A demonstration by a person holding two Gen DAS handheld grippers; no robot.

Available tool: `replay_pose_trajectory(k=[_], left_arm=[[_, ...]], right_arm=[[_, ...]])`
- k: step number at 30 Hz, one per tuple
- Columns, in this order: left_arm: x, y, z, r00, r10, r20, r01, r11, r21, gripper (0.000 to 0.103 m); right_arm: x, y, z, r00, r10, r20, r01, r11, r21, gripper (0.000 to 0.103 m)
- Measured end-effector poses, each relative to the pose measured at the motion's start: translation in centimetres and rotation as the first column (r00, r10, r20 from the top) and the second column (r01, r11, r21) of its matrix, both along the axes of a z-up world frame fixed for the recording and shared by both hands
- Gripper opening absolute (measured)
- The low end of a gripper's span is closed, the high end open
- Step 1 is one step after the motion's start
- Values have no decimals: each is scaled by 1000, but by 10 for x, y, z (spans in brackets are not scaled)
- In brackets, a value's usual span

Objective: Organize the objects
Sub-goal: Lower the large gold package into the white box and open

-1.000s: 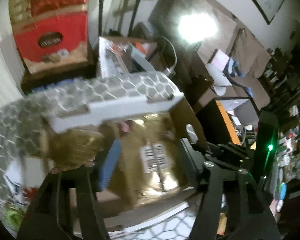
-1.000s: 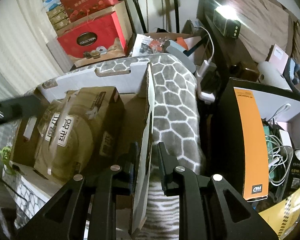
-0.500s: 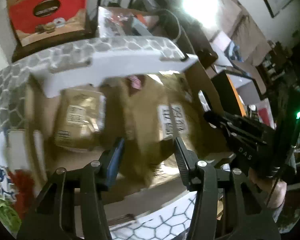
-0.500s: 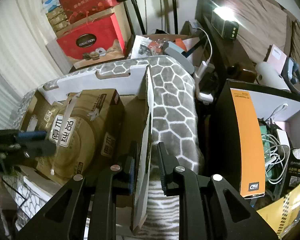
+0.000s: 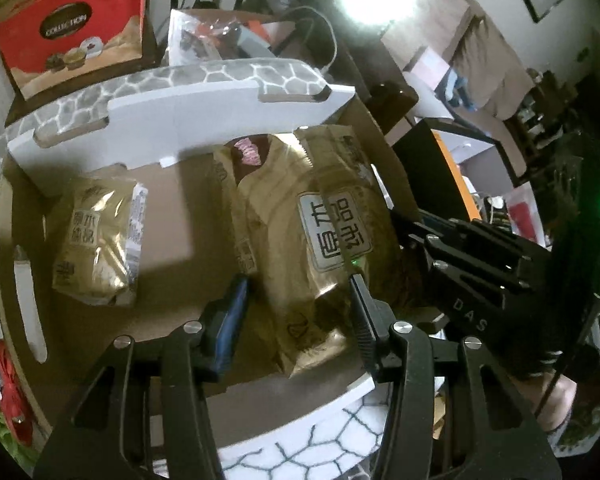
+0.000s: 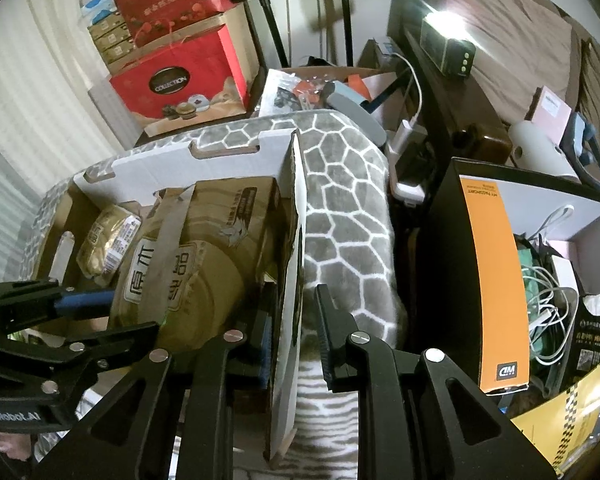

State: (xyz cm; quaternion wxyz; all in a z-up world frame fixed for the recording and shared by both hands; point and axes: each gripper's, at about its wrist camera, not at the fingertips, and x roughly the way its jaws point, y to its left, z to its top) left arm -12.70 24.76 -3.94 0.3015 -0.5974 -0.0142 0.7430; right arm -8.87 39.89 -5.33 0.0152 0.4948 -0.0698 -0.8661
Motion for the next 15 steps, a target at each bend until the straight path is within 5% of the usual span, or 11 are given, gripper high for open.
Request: replay_pose_trajectory(k=[11,15], left_arm=[[-2,-94,64,987,88,-131,-79,994,75,73],[-10,-141,74,967,145,-209,-147,989,3,76]], right_arm=[[-1,-1,-5,1000,-4,11,4,1000,2,19],[1,-2,-6,1000,-2,13,2,1000,5,19]])
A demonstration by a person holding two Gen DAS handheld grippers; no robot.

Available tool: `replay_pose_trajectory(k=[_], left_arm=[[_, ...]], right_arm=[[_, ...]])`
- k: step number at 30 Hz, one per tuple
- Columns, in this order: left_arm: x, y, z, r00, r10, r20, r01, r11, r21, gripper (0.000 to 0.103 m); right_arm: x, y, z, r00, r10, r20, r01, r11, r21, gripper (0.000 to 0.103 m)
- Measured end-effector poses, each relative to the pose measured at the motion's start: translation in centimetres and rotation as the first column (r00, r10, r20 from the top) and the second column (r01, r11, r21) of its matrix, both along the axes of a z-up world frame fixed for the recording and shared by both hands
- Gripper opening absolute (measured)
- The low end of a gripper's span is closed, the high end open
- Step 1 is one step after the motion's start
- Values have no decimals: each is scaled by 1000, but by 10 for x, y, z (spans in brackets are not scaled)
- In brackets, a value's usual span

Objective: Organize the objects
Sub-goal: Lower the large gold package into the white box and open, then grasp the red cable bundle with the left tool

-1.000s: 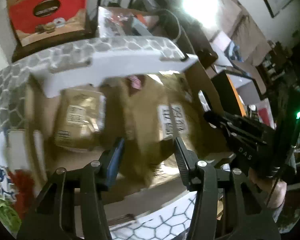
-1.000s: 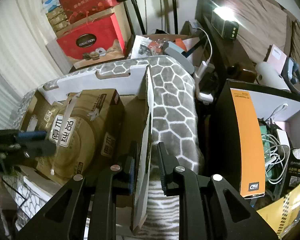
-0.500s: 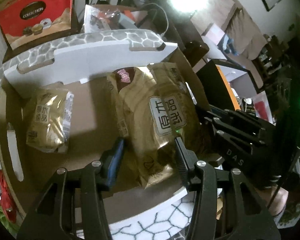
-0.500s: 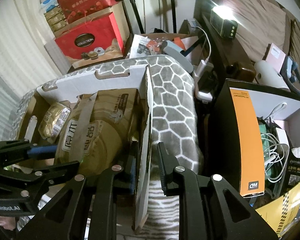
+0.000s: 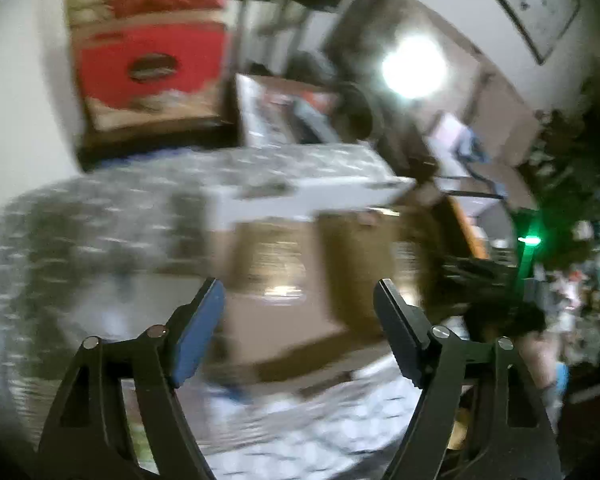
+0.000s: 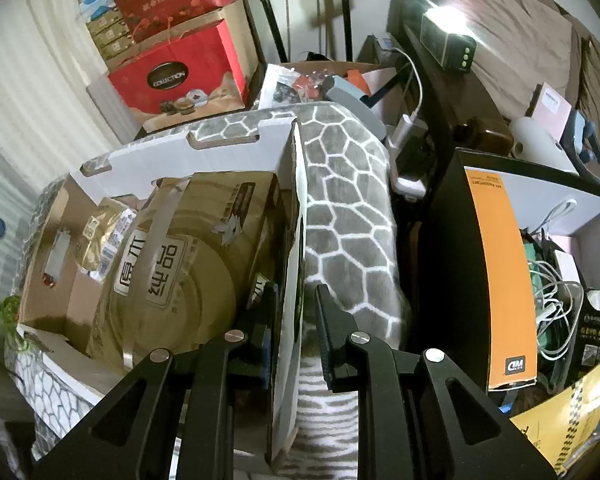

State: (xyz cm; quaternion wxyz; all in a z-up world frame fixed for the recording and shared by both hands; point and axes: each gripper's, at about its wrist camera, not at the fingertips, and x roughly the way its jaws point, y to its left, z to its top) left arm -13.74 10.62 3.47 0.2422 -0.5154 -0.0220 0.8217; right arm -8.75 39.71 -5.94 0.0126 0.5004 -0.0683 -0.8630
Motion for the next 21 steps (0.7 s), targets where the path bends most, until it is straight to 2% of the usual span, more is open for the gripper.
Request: replay_pose_trajectory(k=[3,11,15,21], left_arm=[[-11,-36,-11,998,60,-3,-60,994,-90,78],[-19,-87,-63,986,140,90,-126,981,-147,78],[-13,-97,-76,985,127,117,-111,985,-133,78],[5,-89,-71,993,57,100,-44,991,-123,78]], right_arm=[[1,-1,1,1000,2,0,-2,1000,0,19],[1,-3,0,1000,-2,9,2,1000,1,19],[3,-5,0,1000,0,12,0,1000,5,19],[3,-5,-4,1000,-6,20,6,1000,2,19]])
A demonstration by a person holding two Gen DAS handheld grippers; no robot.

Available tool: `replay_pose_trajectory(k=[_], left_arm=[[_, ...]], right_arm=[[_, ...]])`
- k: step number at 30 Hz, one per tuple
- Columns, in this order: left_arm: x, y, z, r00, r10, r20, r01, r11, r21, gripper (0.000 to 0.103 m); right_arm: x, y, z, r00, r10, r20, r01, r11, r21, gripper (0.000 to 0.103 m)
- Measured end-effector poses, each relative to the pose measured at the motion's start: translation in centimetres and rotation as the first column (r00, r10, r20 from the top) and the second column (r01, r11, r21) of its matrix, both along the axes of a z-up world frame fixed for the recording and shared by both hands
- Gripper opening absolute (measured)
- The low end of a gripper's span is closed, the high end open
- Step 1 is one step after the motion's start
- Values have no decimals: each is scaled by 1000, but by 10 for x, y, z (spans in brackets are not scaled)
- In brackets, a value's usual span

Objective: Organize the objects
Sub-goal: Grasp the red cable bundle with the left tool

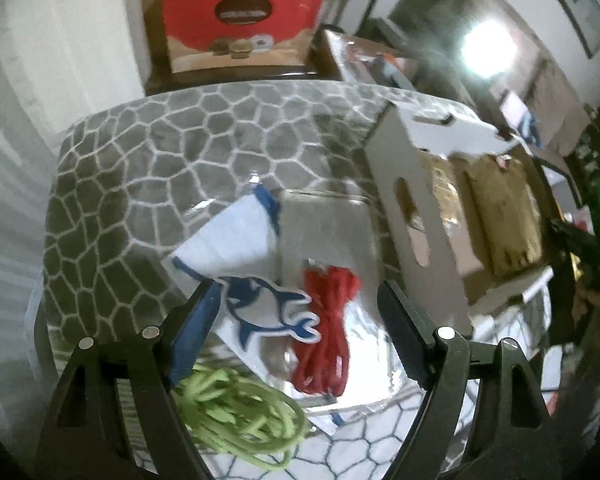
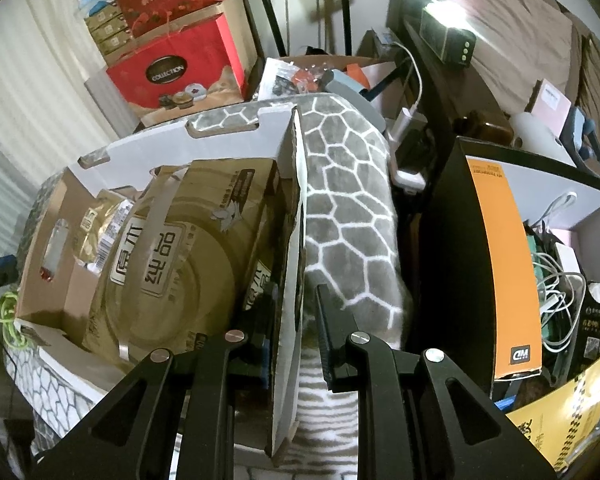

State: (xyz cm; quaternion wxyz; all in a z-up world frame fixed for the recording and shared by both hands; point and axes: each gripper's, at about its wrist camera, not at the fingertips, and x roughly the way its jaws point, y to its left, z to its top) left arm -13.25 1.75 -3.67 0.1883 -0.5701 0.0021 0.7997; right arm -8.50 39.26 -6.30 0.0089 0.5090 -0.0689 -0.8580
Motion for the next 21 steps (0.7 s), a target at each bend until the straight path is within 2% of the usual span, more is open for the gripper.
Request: replay_pose_trajectory(k=[4,10,12,17,21], left_arm=[[11,15,0,997,-72,-3,71,997,-10,78],[21,26,-8,993,-113,19,114,993,-38,70],[24,29,-10,992,-127,21,128,990,-58,62],[30,33,-11,990,-142,-10,139,983,-121,52],[32,33,-13,990,-139,-22,135,980,-145,50]], right_arm=[[0,0,0,1000,-1,0,1,1000,0,19],[0,0,-2,1000,0,-2,0,1000,-1,19],[0,0,-2,1000,0,-2,0,1000,-2,19],[1,0,-2,1000,0,-1,0,1000,-2,19],[1,0,-2,1000,1,-2,-1,1000,-3,19]])
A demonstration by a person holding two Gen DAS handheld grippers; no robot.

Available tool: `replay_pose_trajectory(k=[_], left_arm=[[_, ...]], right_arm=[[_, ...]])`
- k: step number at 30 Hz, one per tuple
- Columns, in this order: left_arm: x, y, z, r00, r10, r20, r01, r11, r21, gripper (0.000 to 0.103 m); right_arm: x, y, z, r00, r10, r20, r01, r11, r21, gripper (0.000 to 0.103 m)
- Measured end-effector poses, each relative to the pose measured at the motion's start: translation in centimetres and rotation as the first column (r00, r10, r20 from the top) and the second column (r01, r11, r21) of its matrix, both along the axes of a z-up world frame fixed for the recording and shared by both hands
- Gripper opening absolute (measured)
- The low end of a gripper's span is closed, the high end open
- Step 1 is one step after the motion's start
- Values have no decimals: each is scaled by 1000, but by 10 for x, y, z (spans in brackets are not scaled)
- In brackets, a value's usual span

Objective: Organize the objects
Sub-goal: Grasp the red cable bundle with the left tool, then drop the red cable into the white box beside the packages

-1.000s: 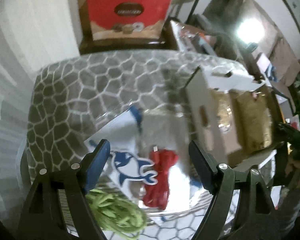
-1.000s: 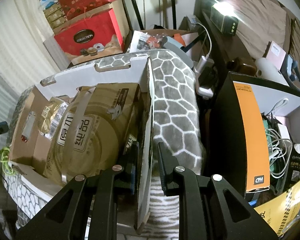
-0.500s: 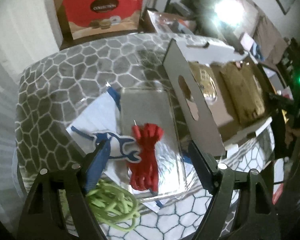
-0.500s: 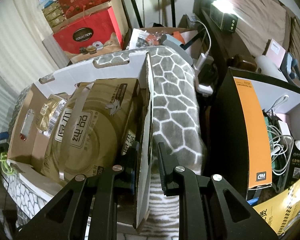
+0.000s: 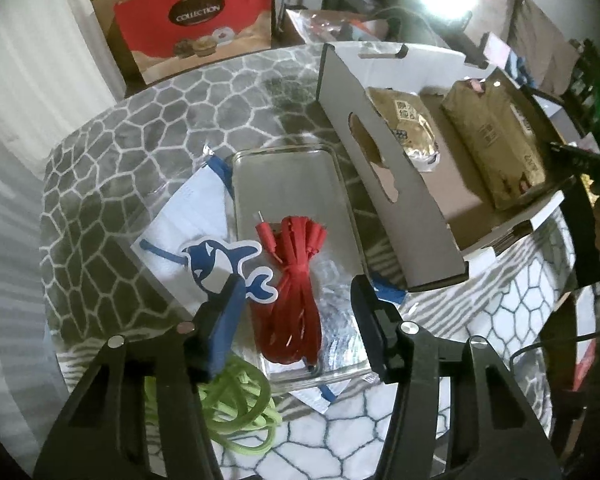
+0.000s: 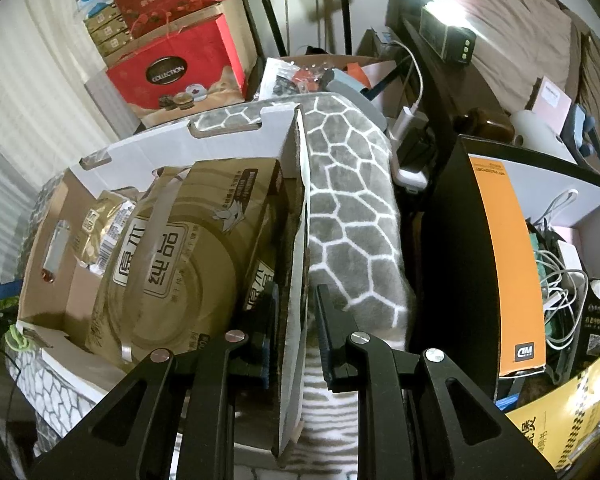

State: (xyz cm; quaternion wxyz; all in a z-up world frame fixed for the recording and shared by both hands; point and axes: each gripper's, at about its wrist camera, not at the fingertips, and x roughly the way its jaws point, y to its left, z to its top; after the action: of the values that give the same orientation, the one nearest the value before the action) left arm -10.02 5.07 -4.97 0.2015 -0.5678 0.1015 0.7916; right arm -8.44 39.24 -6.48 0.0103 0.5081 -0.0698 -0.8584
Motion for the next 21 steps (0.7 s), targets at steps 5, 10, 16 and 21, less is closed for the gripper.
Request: replay_pose_trajectory(k=[5,10,16,21], left_arm=[[1,1,-11,1000,15,-7,-15,998,-63,51],[0,-4,-15,1000,31,-3,-31,999,-28,32],[-1,-16,-2,996,83,-43,-81,996,47,28],[-4,-25,23,989,127,-77,-116,985,129,28]], right_arm=[[0,-2,0,1000,0,0,0,1000,0,19],[0,-2,0,1000,0,1,0,1000,1,19],[0,-2,-1,1000,-5,6,5,1000,-3,19],[1,-1,-1,1000,-5,4,5,1000,-5,19]])
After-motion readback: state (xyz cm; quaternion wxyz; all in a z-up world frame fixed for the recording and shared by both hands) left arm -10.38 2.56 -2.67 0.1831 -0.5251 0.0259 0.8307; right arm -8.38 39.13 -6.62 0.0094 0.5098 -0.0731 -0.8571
